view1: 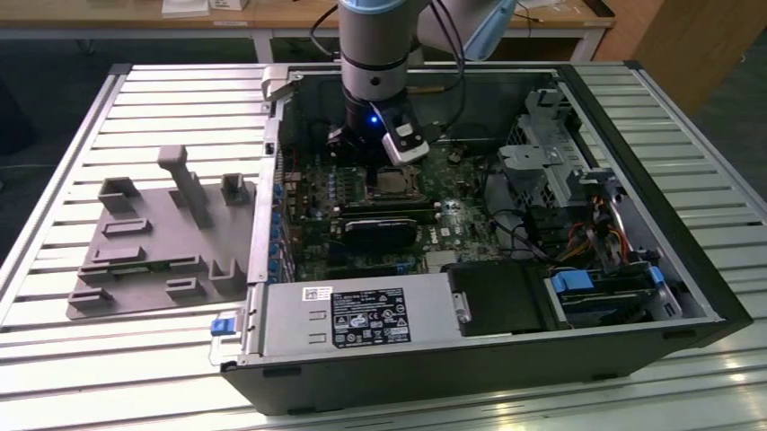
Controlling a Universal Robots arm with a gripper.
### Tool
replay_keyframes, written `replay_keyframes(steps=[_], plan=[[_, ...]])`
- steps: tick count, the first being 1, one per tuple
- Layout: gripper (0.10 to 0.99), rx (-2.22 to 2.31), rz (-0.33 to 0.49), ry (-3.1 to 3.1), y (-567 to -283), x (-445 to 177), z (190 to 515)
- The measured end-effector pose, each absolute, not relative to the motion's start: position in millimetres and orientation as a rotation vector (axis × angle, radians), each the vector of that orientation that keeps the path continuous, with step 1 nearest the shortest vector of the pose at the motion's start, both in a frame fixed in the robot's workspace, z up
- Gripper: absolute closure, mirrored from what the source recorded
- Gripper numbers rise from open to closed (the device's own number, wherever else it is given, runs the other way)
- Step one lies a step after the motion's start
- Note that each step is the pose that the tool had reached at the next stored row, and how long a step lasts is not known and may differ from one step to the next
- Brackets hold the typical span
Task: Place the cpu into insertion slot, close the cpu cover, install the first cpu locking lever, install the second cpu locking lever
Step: 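Close the cpu cover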
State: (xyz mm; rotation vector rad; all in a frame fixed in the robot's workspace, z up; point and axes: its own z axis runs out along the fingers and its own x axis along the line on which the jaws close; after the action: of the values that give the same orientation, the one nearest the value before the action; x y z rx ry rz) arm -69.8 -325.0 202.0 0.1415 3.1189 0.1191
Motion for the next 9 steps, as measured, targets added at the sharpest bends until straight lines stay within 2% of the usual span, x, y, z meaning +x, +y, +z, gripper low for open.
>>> replay_keyframes(steps=[9], plan=[[0.984,0.142,0.125,3.119,-326.0,-65.4,202.0]])
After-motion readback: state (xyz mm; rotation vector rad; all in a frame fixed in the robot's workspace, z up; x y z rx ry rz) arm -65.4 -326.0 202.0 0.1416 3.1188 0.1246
